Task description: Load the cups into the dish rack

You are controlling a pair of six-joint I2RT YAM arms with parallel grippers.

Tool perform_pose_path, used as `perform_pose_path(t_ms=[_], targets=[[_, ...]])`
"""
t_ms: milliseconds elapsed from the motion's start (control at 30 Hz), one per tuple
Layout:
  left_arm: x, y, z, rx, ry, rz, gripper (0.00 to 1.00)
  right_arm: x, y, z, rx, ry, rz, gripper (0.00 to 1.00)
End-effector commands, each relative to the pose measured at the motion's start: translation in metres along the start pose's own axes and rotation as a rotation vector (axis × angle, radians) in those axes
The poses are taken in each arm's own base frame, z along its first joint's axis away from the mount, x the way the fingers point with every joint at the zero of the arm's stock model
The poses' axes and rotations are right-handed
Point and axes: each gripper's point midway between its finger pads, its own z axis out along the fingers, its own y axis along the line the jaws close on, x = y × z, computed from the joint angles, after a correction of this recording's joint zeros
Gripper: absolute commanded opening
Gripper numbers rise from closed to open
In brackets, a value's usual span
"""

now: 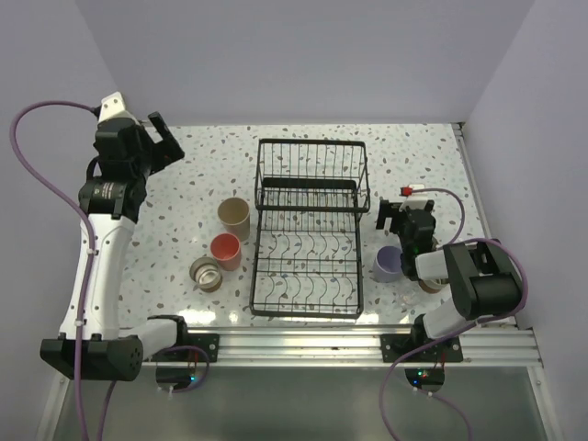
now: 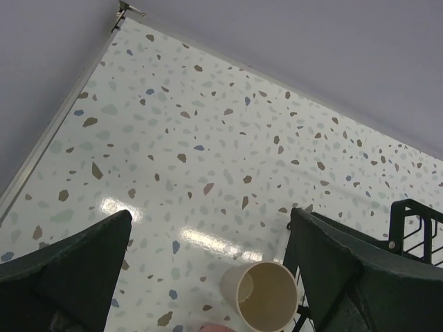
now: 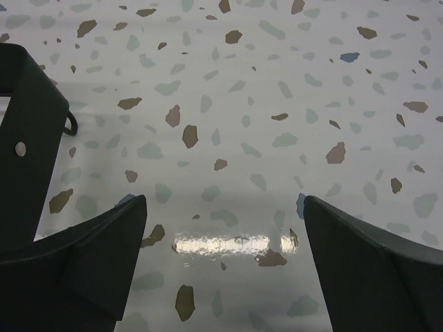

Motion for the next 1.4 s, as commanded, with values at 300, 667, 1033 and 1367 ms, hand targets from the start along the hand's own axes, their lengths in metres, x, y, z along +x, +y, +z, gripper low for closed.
perform_pose_path(t_ms=[300, 667, 1033, 1367], targets=[[-0.038, 0.008, -0.053, -0.044, -0.051, 0.003, 1.00, -0.039, 0.007, 0.008, 0.034, -0.042, -0.059, 0.98], [-0.007, -0.024, -0.108, 0.254, -0.041, -0.091, 1.00, -0.237, 0.028, -0.030, 0.019, -0.003, 0.141, 0.98], [0.089, 0.026, -0.074, 0.005, 0.276, -0.061, 0.95, -0.286, 0.019, -0.135, 0.025, -0.052, 0.594, 0.98], [0.152, 0.011, -0.018, 0.109, 0.407, -0.070, 0.87, -0.342, 0.050, -0.230, -0.244, -0.066, 0.391, 0.98]])
